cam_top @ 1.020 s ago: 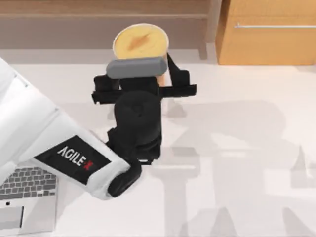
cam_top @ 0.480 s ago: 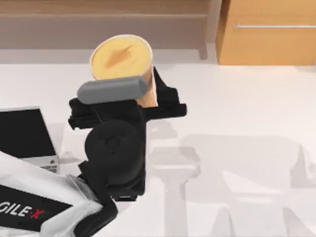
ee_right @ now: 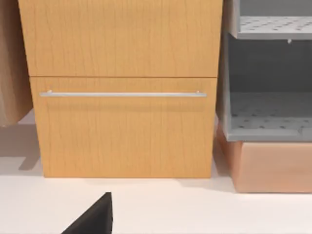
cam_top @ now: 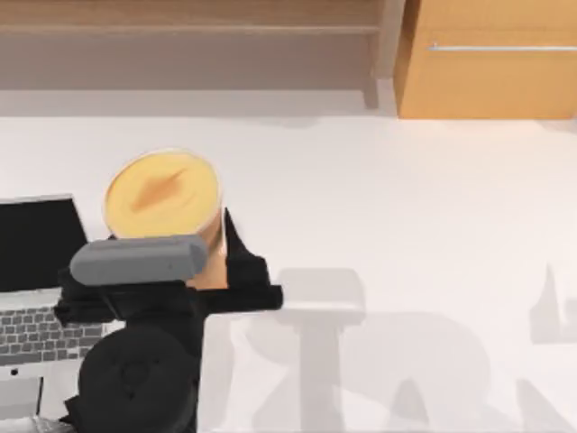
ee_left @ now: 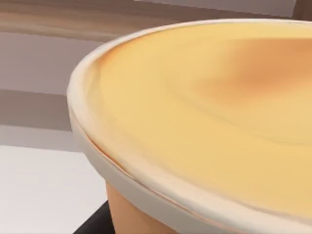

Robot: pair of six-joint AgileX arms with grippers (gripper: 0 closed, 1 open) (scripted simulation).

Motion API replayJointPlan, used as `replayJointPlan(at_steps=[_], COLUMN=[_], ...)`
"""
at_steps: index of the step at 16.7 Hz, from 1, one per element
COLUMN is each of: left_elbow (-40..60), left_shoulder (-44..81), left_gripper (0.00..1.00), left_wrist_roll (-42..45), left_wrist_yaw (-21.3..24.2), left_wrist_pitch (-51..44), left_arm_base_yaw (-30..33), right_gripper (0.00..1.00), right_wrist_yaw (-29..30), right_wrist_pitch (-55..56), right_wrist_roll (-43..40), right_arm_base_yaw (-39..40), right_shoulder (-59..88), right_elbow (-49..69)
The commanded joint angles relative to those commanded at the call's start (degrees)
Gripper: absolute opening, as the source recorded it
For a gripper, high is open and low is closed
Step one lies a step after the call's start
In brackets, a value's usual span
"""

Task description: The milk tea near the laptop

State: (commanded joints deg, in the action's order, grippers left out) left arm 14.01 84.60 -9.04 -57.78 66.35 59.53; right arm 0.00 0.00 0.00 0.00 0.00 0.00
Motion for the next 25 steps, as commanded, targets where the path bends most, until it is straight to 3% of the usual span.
replayJointPlan(at_steps=[7, 16, 25], left_elbow=[-10.22, -11.20, -10.13], left_shoulder=[-6.65, -7.02, -0.33], left_gripper=[0.00, 0.00, 0.00], left_wrist_roll=[-0.26, -0.12, -0.13], left_wrist_yaw=[-3.96, -4.33, -4.45], left_wrist_pitch=[-1.84, -1.78, 9.12], left_arm_base_yaw=[4.66, 4.95, 4.65], right_gripper=[1.00, 1.00, 1.00], right_wrist_yaw=[0.00, 0.00, 0.00], right_wrist_pitch=[0.00, 0.00, 0.00], right_wrist_roll=[0.00, 0.00, 0.00], right_arm_base_yaw=[0.00, 0.00, 0.00], right_shoulder=[0.00, 0.00, 0.00], right_elbow=[0.00, 0.00, 0.00])
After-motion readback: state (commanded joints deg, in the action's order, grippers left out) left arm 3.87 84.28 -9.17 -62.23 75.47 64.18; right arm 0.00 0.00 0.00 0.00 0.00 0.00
